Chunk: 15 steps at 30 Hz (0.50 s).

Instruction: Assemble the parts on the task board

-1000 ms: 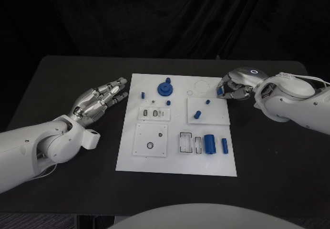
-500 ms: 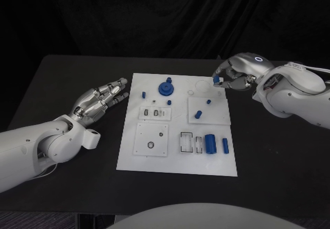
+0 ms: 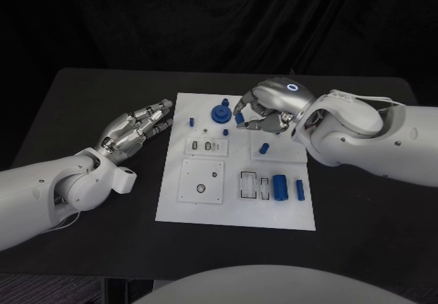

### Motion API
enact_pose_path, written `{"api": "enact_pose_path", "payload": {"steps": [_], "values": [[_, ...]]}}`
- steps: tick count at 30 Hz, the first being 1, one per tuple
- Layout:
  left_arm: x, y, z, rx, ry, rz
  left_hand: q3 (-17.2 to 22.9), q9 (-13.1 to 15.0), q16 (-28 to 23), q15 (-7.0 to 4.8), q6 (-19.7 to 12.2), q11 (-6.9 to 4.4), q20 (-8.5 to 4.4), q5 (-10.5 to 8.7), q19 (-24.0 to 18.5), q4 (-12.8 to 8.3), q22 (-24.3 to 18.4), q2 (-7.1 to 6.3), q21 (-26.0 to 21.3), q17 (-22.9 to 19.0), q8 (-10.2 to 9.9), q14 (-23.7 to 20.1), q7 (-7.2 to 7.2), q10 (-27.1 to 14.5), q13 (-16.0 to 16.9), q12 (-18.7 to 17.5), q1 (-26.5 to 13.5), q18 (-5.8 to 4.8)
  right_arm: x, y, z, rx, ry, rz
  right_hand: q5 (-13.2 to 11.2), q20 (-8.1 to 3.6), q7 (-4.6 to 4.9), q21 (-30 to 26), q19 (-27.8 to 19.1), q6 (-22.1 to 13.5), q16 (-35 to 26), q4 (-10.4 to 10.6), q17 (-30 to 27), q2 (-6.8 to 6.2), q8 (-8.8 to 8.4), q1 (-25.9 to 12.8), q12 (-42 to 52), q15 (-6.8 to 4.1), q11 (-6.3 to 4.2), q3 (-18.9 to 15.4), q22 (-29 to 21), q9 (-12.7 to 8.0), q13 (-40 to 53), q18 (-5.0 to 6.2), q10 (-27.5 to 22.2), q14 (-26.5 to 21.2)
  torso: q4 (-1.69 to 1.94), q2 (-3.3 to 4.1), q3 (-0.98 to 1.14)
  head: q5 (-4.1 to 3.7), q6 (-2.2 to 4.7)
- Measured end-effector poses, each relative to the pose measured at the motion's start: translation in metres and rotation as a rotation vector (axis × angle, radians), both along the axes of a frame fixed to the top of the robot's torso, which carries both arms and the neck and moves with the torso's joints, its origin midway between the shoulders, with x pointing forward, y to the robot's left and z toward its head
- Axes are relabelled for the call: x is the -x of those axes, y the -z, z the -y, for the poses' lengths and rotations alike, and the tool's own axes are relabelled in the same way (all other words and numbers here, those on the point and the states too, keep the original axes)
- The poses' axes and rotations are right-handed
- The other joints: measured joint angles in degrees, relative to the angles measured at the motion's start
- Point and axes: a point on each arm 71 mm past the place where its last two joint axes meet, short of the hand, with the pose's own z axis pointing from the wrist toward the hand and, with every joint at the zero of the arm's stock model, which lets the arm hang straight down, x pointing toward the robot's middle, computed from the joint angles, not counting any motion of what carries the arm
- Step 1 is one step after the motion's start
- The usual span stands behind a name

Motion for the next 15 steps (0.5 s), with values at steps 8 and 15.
{"api": "enact_pose_path", "payload": {"steps": [8, 15], "values": [[0.0, 0.0, 0.002, 0.002, 0.005, 0.0, 0.0, 0.0, 0.0, 0.0, 0.0, 0.0, 0.0, 0.0, 0.0, 0.0, 0.0, 0.0, 0.0, -0.01, 0.0, 0.0, 0.0, 0.0, 0.0, 0.0, 0.0, 0.0, 0.004, 0.028, -0.034, 0.053, -0.043, -0.06, 0.42, 0.0, 0.02, -1.08, 0.0, -0.02, -0.03, -0.31, 0.0, -0.01, 0.12, 0.0, 0.0, 0.21, 0.63, -0.31, 0.0, 0.0, 0.0, 0.0, 0.19, -0.21, 0.21, 0.1, 0.06, 0.04, -0.23], [-0.001, 0.001, 0.003, 0.002, 0.006, -0.001, 0.0, 0.0, 0.0, 0.0, 0.0, 0.0, 0.0, 0.0, 0.0, 0.0, 0.0, 0.0, 0.0, -0.01, 0.0, 0.0, 0.0, 0.0, 0.0, 0.0, 0.0, 0.0, 0.001, 0.038, -0.038, 0.092, -0.028, -0.084, 0.43, 0.0, 0.2, -1.34, 0.0, -0.21, -0.24, -0.31, 0.0, -0.21, 0.84, -0.19, 0.0, 0.37, 1.03, -0.32, 0.05, 0.01, 0.0, 0.0, 0.19, -0.05, 0.18, 0.11, 0.05, 0.19, -0.43]]}}
